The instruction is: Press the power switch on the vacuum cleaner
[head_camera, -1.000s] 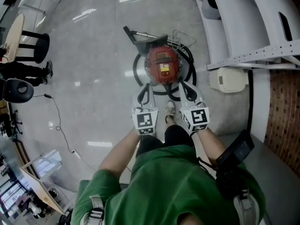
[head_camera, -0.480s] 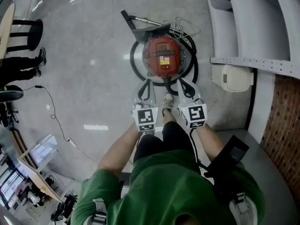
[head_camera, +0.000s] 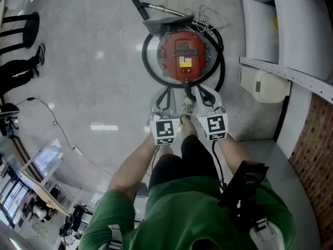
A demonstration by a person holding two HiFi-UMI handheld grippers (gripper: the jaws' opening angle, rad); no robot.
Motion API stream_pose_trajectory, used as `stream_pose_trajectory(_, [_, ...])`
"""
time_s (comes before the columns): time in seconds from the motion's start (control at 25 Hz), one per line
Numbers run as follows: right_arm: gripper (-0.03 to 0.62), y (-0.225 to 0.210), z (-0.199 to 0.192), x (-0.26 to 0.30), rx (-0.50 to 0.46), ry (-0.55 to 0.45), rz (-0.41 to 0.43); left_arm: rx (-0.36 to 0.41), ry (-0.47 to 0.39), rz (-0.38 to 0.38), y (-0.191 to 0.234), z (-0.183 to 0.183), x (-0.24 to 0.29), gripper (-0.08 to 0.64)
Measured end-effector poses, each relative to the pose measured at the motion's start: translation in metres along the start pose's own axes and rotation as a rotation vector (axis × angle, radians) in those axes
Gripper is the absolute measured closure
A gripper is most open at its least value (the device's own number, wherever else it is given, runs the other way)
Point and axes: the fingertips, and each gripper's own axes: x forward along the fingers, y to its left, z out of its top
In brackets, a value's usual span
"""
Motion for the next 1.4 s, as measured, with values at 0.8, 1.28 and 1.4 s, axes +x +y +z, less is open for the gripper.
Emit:
stream_pose_trajectory(0.8, [0.586,-0.01,-0.119,0.092,-0.014,0.161,0.041,-0.044,0.139,0.0,0.007,-0.105,0.077,0.554])
stream_pose_trajectory(1.28, [0.558,0.001,-0.156,0.135,-0.032,0.214,0.09,-0.086,0.17,0.02,0.02,-0.141,0.096,0.554])
stream_pose_trajectory(1.4, [0.558,0.002,-0.16,0.143,-0.048,0.223,0.094,-0.094,0.176,0.028,0.023,-0.145,0.097,0.554])
